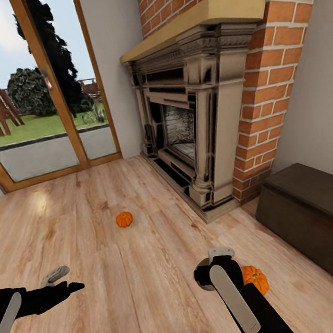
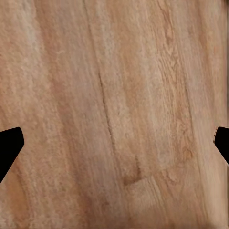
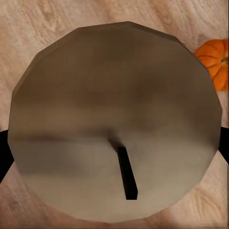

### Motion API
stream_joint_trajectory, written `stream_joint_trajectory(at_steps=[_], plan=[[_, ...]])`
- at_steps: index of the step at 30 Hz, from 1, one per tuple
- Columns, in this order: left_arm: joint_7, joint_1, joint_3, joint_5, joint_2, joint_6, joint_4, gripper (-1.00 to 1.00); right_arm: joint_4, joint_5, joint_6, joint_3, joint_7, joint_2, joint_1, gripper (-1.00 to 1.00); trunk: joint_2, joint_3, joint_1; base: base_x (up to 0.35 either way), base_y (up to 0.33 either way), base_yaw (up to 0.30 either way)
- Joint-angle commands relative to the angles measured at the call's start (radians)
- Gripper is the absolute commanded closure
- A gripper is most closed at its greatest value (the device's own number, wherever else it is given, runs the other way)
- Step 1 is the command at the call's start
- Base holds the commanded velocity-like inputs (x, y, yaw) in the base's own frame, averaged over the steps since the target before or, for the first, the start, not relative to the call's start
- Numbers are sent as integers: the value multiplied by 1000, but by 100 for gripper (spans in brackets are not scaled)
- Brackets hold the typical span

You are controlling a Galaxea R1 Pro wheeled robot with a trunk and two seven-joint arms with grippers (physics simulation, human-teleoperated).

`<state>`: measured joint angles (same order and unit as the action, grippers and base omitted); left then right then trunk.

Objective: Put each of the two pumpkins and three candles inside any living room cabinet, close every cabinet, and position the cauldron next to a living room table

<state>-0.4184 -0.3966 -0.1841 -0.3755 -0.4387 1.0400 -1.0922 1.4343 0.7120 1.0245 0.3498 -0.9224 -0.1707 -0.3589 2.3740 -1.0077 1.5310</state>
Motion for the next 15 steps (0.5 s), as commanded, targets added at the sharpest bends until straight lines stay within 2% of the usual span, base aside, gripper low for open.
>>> stream_joint_trajectory(at_steps=[1,5,9,15], plan=[[0,0,0,1,0,0,0,-100,0,1,-1,0,-1,0,0,100,-7,2,-4,0,0,-241],[0,-1,-2,1,-8,-1,2,-100,0,0,-3,-1,4,-1,0,100,-35,11,-19,0,0,-237],[1,0,-32,4,-12,-1,3,-100,-14,-1,-4,-2,4,-2,0,100,-63,19,-35,0,0,-230],[2,-1,-42,7,-18,-1,4,-100,-29,-2,-37,-2,3,-2,0,100,-105,32,-58,0,0,-228]])
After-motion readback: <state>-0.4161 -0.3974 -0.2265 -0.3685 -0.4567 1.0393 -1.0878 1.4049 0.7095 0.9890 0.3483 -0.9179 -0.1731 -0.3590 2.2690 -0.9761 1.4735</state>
